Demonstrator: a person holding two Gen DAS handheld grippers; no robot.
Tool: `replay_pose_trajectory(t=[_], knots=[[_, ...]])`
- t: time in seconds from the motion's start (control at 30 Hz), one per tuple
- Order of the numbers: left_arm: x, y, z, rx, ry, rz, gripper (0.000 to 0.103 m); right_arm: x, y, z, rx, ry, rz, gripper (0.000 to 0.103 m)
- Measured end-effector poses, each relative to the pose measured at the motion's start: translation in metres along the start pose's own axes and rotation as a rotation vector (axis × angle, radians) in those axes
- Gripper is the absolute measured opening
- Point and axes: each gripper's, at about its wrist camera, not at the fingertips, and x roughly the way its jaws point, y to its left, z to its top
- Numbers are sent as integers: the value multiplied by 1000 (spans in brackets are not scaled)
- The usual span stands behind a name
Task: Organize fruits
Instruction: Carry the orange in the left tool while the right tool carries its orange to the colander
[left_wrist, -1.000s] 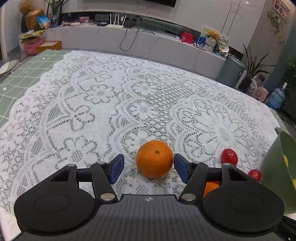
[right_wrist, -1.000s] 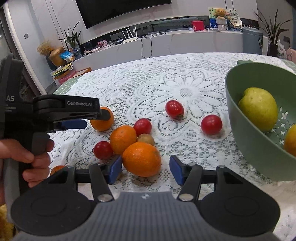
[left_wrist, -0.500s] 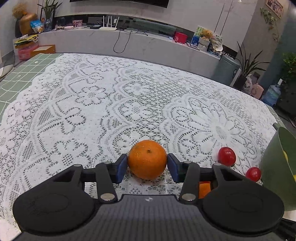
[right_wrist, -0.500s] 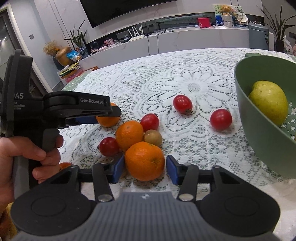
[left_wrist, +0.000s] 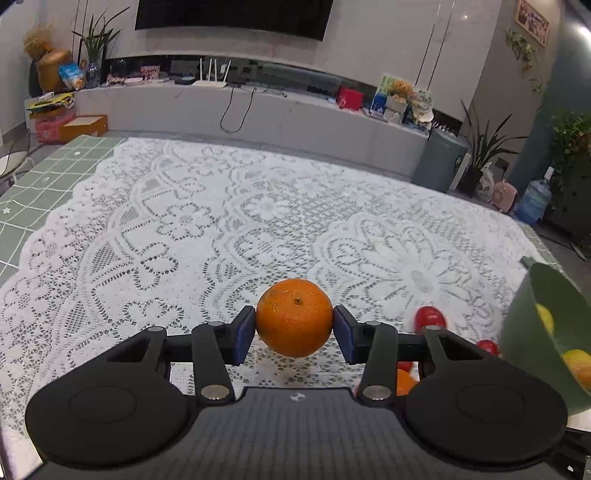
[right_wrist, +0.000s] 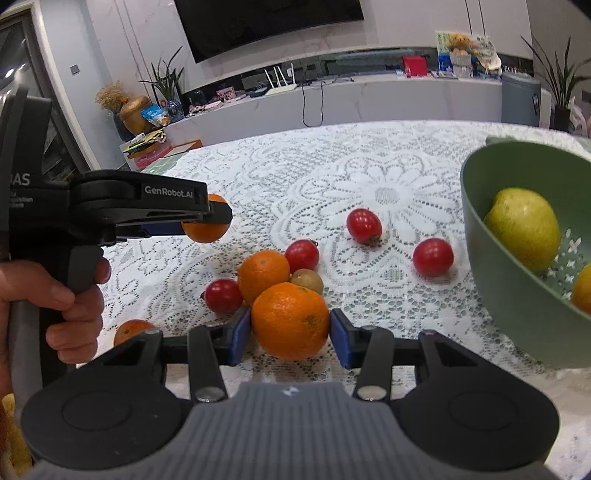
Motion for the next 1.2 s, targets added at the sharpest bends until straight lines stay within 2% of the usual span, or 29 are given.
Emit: replay_pose_trajectory(t=[0.17, 0.33, 0.43, 0.57, 0.83, 1.2], knots=[[-22, -5, -2, -10, -25, -20, 52, -20, 2, 0, -24, -27, -10, 44], [-41, -15, 1, -34, -30, -88, 52, -42, 4, 2, -58, -47, -34, 43], [-52, -27, 2, -34, -31, -138, 52, -55, 4, 5, -83, -52, -84, 43], [-67, -53, 3, 15, -34, -186, 52, -75, -8, 12, -71, -64, -103, 43], [-90, -107, 3, 123, -33, -287, 52, -112, -46, 33, -120, -27, -250, 43], [-78, -177, -7, 255, 39, -380, 52, -133, -114, 52, -161, 28, -388, 43]])
